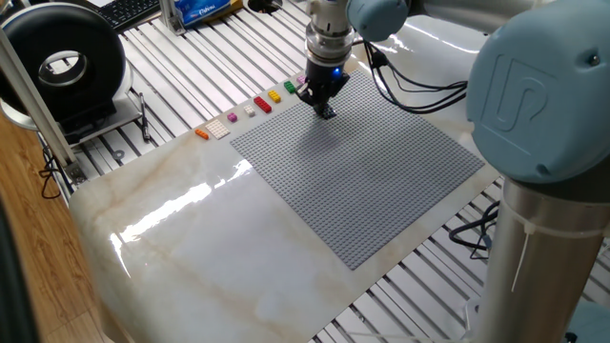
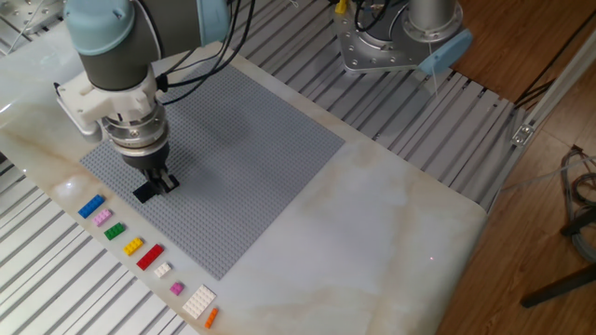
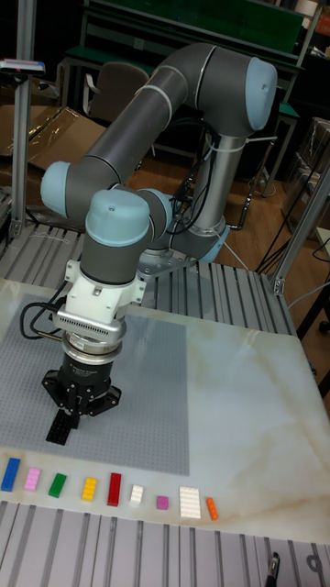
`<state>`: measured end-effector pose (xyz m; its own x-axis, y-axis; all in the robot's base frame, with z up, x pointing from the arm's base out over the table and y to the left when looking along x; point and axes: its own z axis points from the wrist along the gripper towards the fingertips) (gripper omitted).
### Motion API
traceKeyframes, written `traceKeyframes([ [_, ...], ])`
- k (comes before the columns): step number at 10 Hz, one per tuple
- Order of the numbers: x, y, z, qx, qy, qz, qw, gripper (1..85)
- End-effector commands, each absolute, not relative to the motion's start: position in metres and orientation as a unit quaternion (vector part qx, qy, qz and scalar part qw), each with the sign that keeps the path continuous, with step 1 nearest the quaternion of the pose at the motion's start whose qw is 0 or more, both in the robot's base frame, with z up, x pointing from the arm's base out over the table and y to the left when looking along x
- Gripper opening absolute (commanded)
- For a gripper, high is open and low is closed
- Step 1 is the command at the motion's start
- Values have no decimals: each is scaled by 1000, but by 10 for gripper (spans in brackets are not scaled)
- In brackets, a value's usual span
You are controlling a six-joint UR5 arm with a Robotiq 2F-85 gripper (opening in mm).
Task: Stack small Lego blocks one on top of the other
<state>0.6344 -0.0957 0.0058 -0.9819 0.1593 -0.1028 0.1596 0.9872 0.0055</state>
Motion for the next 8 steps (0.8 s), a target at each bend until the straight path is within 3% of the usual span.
traceKeyframes([
  [1, 632, -95, 4, 84, 995, 0, 52, 10],
  [8, 627, -96, 7, 80, 996, -4, 46, 10],
])
